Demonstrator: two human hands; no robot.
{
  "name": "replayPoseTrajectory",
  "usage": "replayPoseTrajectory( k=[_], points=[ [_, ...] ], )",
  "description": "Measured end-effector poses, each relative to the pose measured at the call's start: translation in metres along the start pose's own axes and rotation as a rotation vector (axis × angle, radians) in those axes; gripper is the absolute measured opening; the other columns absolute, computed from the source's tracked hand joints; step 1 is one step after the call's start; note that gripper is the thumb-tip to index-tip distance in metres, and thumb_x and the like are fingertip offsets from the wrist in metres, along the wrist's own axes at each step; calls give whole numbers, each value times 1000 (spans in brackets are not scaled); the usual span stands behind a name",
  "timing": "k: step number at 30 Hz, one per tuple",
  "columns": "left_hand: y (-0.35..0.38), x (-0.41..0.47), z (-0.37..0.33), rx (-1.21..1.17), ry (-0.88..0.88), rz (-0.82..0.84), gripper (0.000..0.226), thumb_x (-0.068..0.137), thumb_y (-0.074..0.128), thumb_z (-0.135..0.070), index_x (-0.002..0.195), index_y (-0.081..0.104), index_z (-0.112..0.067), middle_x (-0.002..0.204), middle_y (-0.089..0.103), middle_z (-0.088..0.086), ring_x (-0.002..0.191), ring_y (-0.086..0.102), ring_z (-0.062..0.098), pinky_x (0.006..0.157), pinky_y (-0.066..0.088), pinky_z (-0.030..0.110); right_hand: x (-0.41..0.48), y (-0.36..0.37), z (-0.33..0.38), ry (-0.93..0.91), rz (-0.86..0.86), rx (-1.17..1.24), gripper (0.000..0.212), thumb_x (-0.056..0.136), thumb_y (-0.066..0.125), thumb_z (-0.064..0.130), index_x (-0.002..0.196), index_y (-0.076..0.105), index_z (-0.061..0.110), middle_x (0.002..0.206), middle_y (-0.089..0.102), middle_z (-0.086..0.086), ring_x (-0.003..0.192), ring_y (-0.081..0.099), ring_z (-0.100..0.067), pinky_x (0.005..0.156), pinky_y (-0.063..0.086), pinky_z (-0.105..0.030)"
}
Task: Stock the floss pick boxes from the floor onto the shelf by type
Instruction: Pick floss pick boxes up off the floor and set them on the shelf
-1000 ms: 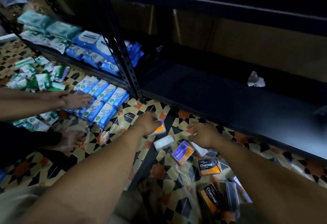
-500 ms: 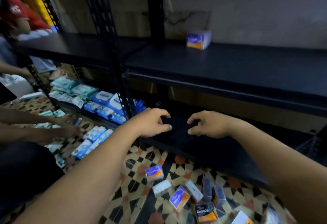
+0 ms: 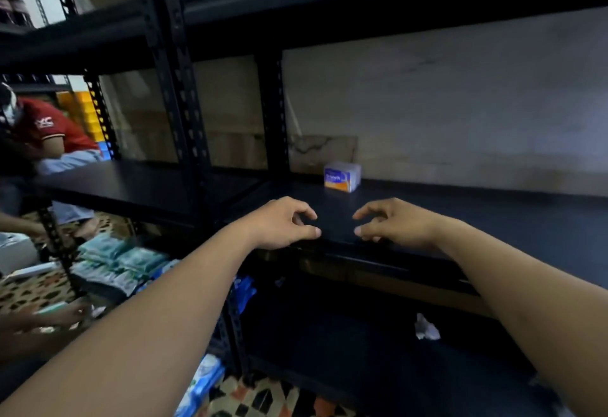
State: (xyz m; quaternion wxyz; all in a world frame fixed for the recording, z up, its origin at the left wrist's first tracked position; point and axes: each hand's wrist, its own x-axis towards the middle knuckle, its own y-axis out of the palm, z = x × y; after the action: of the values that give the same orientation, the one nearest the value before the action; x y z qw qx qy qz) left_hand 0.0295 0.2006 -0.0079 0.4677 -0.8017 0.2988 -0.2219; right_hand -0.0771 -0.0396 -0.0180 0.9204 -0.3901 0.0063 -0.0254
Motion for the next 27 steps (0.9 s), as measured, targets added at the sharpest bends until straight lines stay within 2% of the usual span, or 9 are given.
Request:
replayPoseTrajectory(
  k=[2, 5, 8, 11, 14, 18, 20, 23, 27],
  points=[
    [4, 15, 4, -28, -11, 4, 47, 82, 72, -54, 122, 65, -32, 101, 68, -11, 97, 66, 8, 94, 53, 32, 9, -5, -13, 4, -18, -8, 39, 82, 78, 36, 118, 63, 29, 90, 76, 4, 93, 70, -12, 100, 49, -34],
    [17, 42, 16, -74, -23, -7, 47, 79, 74, -54, 120, 65, -33, 102, 67, -11, 98, 66, 7, 97, 53, 36, 22, -4, -32, 12, -53, 18, 50, 81, 81, 29, 126, 60, 26, 99, 73, 1, 97, 68, -11, 99, 48, -28],
    [32, 70, 28, -139, -35, -50, 42, 76, 76, -53, 113, 65, -36, 99, 68, -11, 98, 65, 6, 100, 51, 37, 39, -1, -49, 8, -104, 17, 51, 79, 82, 32, 124, 59, 35, 108, 66, 4, 101, 65, -8, 101, 47, -28],
    [42, 96, 36, -183, -48, -95, 36, 81, 76, -46, 113, 66, -34, 104, 66, -12, 102, 62, 5, 102, 48, 33, 61, -5, -59, 10, -111, 4, 53, 78, 82, 34, 123, 55, 40, 109, 63, 7, 103, 62, -5, 102, 46, -29],
    [48, 122, 42, -200, -38, -143, 35, 82, 76, -41, 115, 66, -31, 106, 65, -11, 103, 62, 6, 101, 48, 31, 84, -11, -68, 22, -147, -15, 55, 78, 81, 36, 126, 55, 39, 107, 62, 9, 100, 62, -5, 100, 47, -29],
    [52, 158, 53, -218, -28, -214, 40, 82, 78, -36, 118, 67, -24, 101, 66, -7, 98, 65, 13, 95, 49, 29, 117, -15, -78, 22, -252, -55, 56, 79, 80, 33, 129, 55, 35, 100, 62, 10, 92, 61, -5, 87, 44, -22],
    [52, 176, 57, -246, -36, -252, 44, 81, 79, -35, 120, 66, -22, 98, 67, -4, 91, 65, 13, 89, 50, 29, 135, -18, -84, 27, -304, -47, 54, 81, 79, 31, 129, 55, 32, 98, 62, 8, 90, 61, -8, 87, 45, -23],
    [53, 198, 63, -273, -59, -308, 54, 80, 79, -37, 129, 61, -21, 97, 66, -1, 84, 62, 12, 82, 48, 26, 159, -25, -94, 50, -387, -43, 55, 84, 75, 31, 134, 54, 29, 102, 61, 5, 96, 62, -14, 97, 47, -29],
    [54, 224, 68, -225, -76, -332, 84, 76, 78, -52, 147, 40, -29, 111, 62, -3, 102, 61, 14, 95, 48, 31, 186, -36, -104, 51, -439, -107, 61, 91, 67, 30, 145, 41, 30, 121, 61, -5, 111, 60, -22, 96, 44, -26]
  ],
)
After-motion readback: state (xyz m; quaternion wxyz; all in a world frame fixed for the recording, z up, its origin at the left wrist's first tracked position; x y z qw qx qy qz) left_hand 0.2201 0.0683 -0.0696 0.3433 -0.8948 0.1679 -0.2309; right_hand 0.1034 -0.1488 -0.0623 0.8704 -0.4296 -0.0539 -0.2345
